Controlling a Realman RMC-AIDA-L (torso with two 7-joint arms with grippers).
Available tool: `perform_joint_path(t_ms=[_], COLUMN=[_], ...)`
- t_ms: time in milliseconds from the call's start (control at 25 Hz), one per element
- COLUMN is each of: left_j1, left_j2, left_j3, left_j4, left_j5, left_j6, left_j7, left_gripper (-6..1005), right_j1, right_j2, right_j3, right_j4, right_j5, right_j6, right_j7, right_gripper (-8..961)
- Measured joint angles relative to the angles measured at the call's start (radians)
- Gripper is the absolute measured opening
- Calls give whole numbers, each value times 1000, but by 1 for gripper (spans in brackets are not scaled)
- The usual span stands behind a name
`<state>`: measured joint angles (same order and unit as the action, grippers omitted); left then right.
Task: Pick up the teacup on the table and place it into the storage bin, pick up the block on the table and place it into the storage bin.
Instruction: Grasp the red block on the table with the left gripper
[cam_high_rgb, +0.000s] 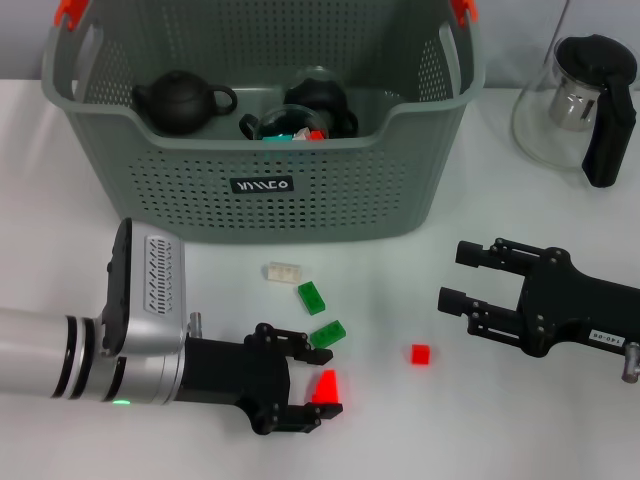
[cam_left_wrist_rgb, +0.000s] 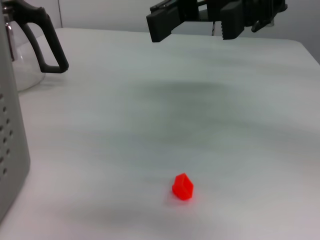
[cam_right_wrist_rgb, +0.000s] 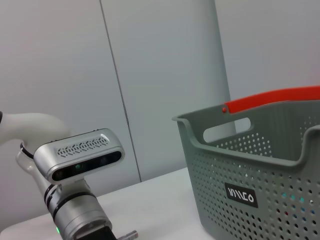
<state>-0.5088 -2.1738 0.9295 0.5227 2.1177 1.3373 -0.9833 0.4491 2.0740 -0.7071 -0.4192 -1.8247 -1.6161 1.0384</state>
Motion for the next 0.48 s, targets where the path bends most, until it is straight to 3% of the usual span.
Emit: perform_joint_path(t_ms=[480], left_j1=[-1], left_j2=[0], left_j3=[0], left_j4=[-11], left_j5=[1], left_j6=[-11], left_j7=[3], left_gripper=[502], right_j1=[-1], right_j2=[0], right_j3=[0], right_j4=[4], right_j5=[-3], right_j6=[-1], right_j7=[0], right_gripper=[683])
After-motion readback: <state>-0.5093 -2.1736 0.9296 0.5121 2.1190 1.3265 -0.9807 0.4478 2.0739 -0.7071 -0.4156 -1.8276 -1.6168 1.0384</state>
